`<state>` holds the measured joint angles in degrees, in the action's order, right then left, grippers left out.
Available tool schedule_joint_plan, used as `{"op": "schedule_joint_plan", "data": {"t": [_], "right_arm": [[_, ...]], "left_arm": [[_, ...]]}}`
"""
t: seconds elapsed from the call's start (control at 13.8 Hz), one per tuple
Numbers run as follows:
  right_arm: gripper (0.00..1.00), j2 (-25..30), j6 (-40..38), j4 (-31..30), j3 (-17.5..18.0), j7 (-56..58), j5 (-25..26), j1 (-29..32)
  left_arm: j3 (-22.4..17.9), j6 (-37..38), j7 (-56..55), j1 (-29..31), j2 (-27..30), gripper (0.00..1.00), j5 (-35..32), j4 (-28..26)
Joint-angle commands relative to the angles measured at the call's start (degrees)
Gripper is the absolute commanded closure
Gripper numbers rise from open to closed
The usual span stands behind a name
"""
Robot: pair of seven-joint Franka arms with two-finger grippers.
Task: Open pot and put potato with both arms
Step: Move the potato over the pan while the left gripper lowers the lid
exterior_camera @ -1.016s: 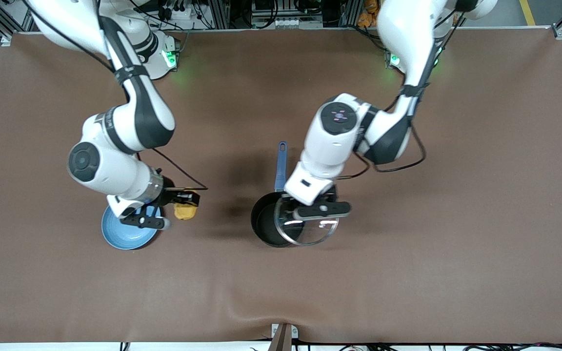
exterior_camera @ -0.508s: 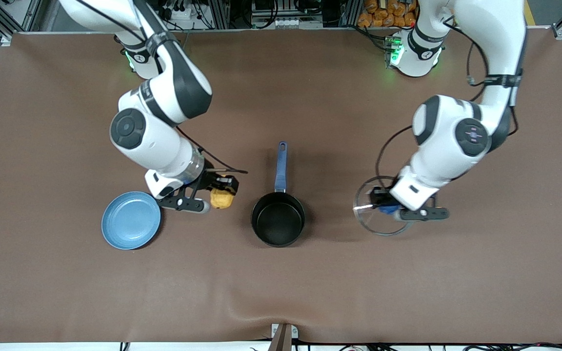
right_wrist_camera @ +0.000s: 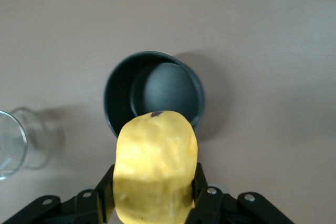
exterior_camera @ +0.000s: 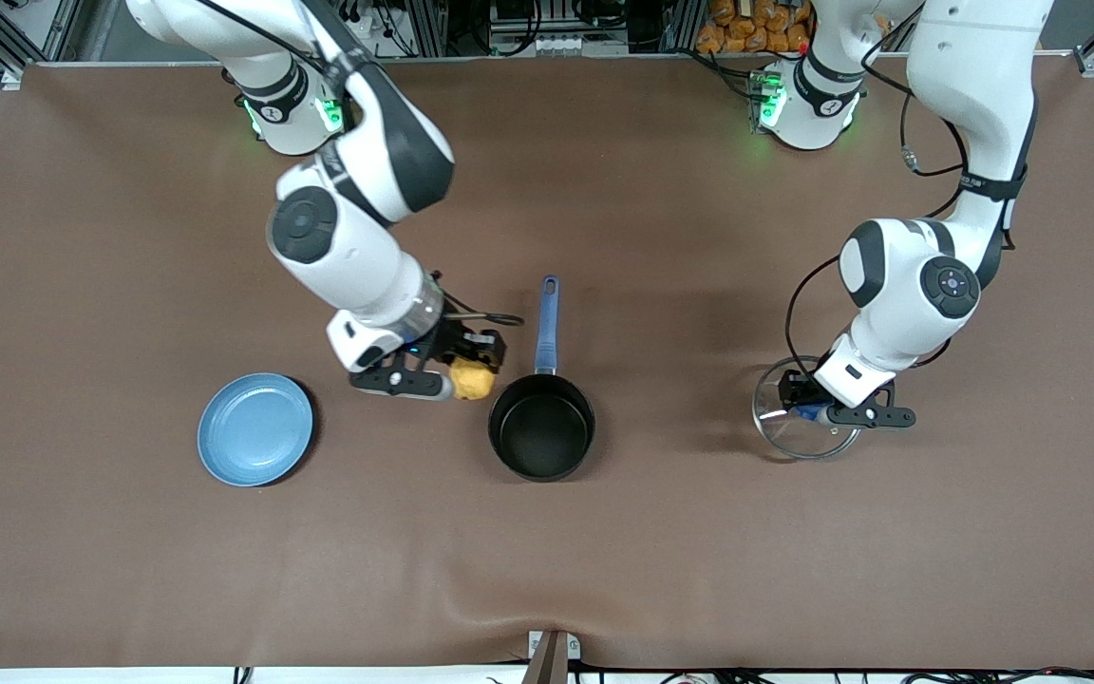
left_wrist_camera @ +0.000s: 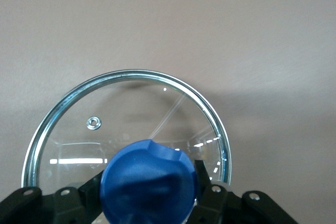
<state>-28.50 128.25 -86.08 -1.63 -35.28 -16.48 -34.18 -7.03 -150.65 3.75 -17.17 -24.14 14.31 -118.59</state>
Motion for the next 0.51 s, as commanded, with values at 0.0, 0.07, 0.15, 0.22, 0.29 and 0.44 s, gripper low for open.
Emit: {"op": "schedule_joint_plan", "data": {"t": [0.0,0.07,0.15,0.22,0.29,0.44], "right_arm": [[1.00,-8.30,2.44,8.44,-0.66,-1.02,0.31,-1.94],[1.00,-10.59,2.62,11.17,-0.66,-0.41,1.35,-2.64],[1.00,-13.05,3.40,13.37,-0.75,-0.40,3.10,-3.34],[1.00,-14.99,5.24,14.53,-0.75,-0.40,5.21,-3.87],[1.00,-16.31,7.43,14.54,-0.75,-0.23,6.80,-4.14],[1.00,-18.77,10.69,14.71,-0.75,0.21,9.18,-4.58]], "left_arm": [[0.79,-1.75,1.61,0.29,-0.02,0.95,1.07,-0.94],[0.88,-2.19,1.70,0.29,-0.46,0.95,1.07,-1.03],[0.79,-2.19,2.23,0.29,-0.64,0.89,1.07,-1.03],[0.79,-2.19,2.67,0.29,-0.90,0.64,1.07,-1.03],[0.79,-2.28,3.19,0.29,-1.25,0.12,1.07,-1.03],[0.79,-2.45,3.46,0.29,-1.61,0.00,1.07,-0.95]]}}
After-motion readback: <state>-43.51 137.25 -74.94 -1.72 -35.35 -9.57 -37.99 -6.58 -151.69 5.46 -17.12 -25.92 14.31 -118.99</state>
